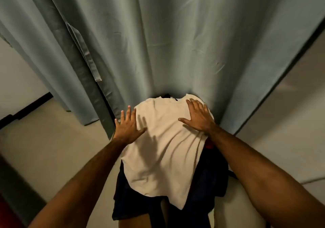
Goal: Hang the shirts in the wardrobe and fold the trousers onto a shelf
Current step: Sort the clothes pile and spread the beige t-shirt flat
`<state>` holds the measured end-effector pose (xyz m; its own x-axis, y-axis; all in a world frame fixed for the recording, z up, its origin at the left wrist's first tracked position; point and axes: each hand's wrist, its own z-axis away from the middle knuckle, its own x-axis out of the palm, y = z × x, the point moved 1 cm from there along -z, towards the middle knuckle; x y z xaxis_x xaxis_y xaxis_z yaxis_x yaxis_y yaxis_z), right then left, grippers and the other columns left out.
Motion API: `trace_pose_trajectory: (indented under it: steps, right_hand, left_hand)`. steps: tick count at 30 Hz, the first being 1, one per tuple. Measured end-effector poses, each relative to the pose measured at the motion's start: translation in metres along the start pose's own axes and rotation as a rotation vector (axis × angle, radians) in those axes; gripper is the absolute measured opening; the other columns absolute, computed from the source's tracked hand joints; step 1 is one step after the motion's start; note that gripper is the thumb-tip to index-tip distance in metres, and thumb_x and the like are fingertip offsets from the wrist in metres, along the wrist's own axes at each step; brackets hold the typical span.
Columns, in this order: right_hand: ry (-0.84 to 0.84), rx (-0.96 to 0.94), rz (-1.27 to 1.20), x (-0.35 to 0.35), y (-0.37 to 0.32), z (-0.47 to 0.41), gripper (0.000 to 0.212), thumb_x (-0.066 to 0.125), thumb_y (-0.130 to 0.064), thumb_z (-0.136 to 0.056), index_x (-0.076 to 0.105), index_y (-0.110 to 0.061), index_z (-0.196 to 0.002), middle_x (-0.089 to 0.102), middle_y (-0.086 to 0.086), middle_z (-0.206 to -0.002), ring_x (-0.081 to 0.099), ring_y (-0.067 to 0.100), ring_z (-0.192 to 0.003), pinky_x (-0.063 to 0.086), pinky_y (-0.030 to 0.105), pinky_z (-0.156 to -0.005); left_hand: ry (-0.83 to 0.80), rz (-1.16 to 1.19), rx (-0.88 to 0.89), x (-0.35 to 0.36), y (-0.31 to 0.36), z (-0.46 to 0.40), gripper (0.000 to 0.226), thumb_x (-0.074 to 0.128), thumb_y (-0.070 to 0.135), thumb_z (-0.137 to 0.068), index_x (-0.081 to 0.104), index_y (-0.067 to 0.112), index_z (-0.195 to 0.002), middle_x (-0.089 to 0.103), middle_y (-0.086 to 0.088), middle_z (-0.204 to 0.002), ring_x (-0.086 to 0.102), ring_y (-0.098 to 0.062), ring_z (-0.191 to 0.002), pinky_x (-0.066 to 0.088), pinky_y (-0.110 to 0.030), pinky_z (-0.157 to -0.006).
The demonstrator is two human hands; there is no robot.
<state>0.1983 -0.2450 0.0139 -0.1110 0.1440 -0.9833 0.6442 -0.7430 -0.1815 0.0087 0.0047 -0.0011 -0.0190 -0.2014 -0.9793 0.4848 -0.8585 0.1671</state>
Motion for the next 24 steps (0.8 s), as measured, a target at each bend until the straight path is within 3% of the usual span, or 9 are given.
trace_pose_trajectory:
  steps: [6, 9, 11, 13, 17, 18, 21, 24]
  right_hand:
    - [-0.072, 0.301, -0.145, 0.026, 0.029, -0.057, 0.13, 0.057, -0.092, -0.058, 0.012, -0.019, -0.155, 0.017, 0.008, -0.163, 0.016, 0.029, -0.15, 0.016, 0.055, -0.119]
    - [-0.196, 0.422, -0.31, 0.041, 0.056, -0.069, 0.148, 0.065, -0.095, -0.041, 0.004, -0.024, -0.156, 0.012, 0.006, -0.164, 0.013, 0.03, -0.15, 0.02, 0.052, -0.119]
    - [-0.259, 0.466, -0.487, 0.055, 0.068, -0.082, 0.154, 0.075, -0.09, -0.032, 0.006, -0.029, -0.155, 0.017, 0.0, -0.162, 0.021, 0.026, -0.148, 0.026, 0.048, -0.119]
    - [-0.286, 0.447, -0.66, 0.067, 0.077, -0.092, 0.145, 0.088, -0.076, -0.037, 0.017, -0.026, -0.154, 0.03, -0.008, -0.154, 0.033, 0.016, -0.142, 0.032, 0.039, -0.117]
    - [-0.421, 0.316, -0.839, 0.071, 0.078, -0.095, 0.073, 0.089, -0.038, -0.068, 0.054, -0.025, -0.13, 0.058, -0.01, -0.13, 0.056, 0.011, -0.119, 0.041, 0.022, -0.096]
    - [-0.425, 0.323, -0.854, 0.072, 0.076, -0.095, 0.065, 0.089, -0.037, -0.069, 0.057, -0.026, -0.125, 0.063, -0.009, -0.124, 0.06, 0.011, -0.113, 0.043, 0.022, -0.092]
    - [-0.318, 0.36, -0.828, 0.069, 0.068, -0.085, 0.085, 0.093, -0.051, -0.053, 0.061, -0.021, -0.126, 0.066, -0.01, -0.119, 0.063, 0.013, -0.11, 0.049, 0.026, -0.091]
    - [-0.175, 0.38, -0.584, 0.066, 0.057, -0.074, 0.096, 0.09, -0.061, -0.052, 0.056, -0.019, -0.131, 0.065, -0.004, -0.121, 0.061, 0.021, -0.112, 0.051, 0.033, -0.091]
  left_hand:
    - [-0.105, 0.279, -0.256, 0.05, -0.029, -0.054, 0.133, 0.061, 0.087, -0.065, -0.002, 0.018, -0.16, -0.007, -0.006, -0.168, 0.003, -0.033, -0.154, 0.019, -0.06, -0.12]
    - [-0.151, 0.418, -0.253, 0.064, -0.041, -0.076, 0.145, 0.07, 0.084, -0.055, -0.003, 0.016, -0.16, -0.002, -0.006, -0.168, 0.002, -0.028, -0.155, 0.015, -0.051, -0.124]
    - [-0.211, 0.585, -0.234, 0.072, -0.042, -0.091, 0.152, 0.081, 0.078, -0.047, 0.001, 0.016, -0.159, 0.009, -0.005, -0.167, 0.013, -0.027, -0.153, 0.021, -0.047, -0.123]
    - [-0.219, 0.695, -0.195, 0.082, -0.039, -0.101, 0.151, 0.087, 0.078, -0.038, 0.012, 0.022, -0.157, 0.029, -0.001, -0.16, 0.032, -0.024, -0.146, 0.033, -0.047, -0.118]
    - [-0.129, 0.68, -0.276, 0.103, -0.023, -0.095, 0.132, 0.088, 0.072, -0.043, 0.027, 0.023, -0.149, 0.046, -0.003, -0.15, 0.046, -0.031, -0.135, 0.041, -0.049, -0.109]
    - [-0.077, 0.678, -0.3, 0.107, -0.02, -0.091, 0.122, 0.088, 0.067, -0.048, 0.031, 0.021, -0.146, 0.051, -0.005, -0.147, 0.049, -0.033, -0.132, 0.043, -0.048, -0.106]
    - [0.026, 0.688, -0.325, 0.108, -0.011, -0.083, 0.098, 0.09, 0.05, -0.061, 0.041, 0.018, -0.139, 0.059, -0.01, -0.137, 0.054, -0.037, -0.125, 0.046, -0.046, -0.101]
    - [0.098, 0.607, -0.312, 0.112, -0.009, -0.079, 0.09, 0.091, 0.04, -0.065, 0.045, 0.01, -0.136, 0.061, -0.015, -0.131, 0.055, -0.04, -0.119, 0.046, -0.047, -0.098]
